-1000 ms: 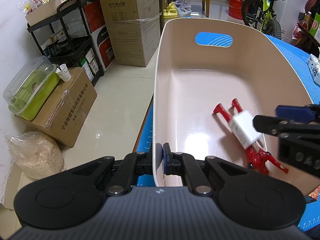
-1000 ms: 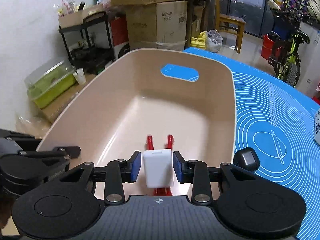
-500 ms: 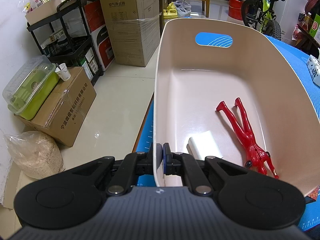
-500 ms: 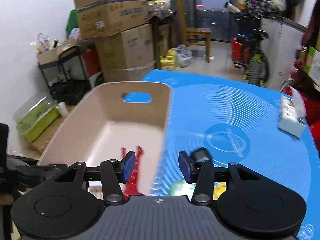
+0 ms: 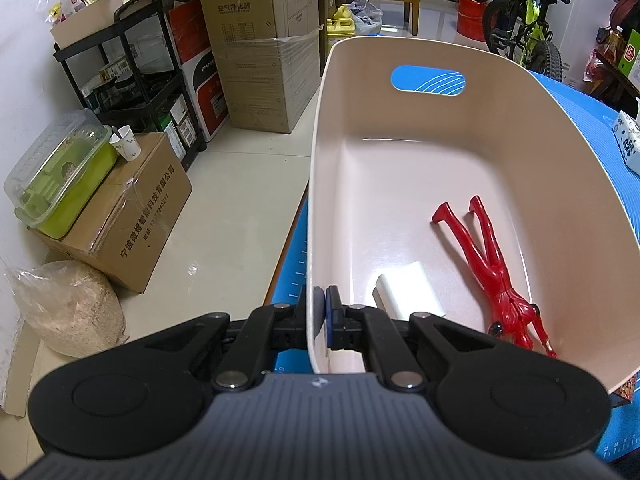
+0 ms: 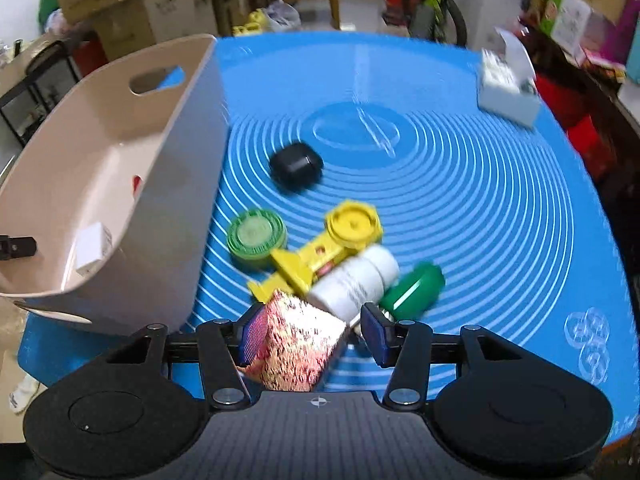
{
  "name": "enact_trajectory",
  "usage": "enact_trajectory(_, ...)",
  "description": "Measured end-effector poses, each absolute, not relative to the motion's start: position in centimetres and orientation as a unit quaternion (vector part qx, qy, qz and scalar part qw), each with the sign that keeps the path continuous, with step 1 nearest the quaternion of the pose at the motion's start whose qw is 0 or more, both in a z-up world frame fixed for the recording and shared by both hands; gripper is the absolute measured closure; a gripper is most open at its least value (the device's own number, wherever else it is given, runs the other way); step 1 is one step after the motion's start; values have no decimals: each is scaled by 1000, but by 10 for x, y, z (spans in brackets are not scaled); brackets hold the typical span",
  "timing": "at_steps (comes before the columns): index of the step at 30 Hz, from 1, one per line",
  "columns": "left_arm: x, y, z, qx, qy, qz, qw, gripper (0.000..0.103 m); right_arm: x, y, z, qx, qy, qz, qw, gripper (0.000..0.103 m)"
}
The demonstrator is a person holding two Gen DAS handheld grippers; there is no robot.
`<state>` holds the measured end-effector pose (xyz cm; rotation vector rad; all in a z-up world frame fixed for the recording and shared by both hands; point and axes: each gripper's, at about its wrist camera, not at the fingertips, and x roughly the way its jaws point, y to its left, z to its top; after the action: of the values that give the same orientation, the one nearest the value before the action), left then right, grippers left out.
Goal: Organize rigid objects
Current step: 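Grasp the floral-patterned box with the right tool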
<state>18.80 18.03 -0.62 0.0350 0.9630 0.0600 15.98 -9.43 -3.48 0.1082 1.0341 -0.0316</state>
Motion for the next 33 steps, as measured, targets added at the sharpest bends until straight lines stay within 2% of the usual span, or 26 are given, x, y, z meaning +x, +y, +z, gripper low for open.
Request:
enact_trajectory(9,188,180,-6,16,463,29,886,95,152,-86,-48,89,501,-27,860,37)
enact_trajectory(20,188,180,-6,17,463,29,886,95,154,-75,-54,76,505,-35,859,31)
enact_trajectory(26,188,180,-6,17,463,29,886,95,162,-75,-66,74,512,-41,855,31)
enact_trajectory(33,188,180,-6,17,463,29,886,95,157,-78,-65,87,508,-31,857,37)
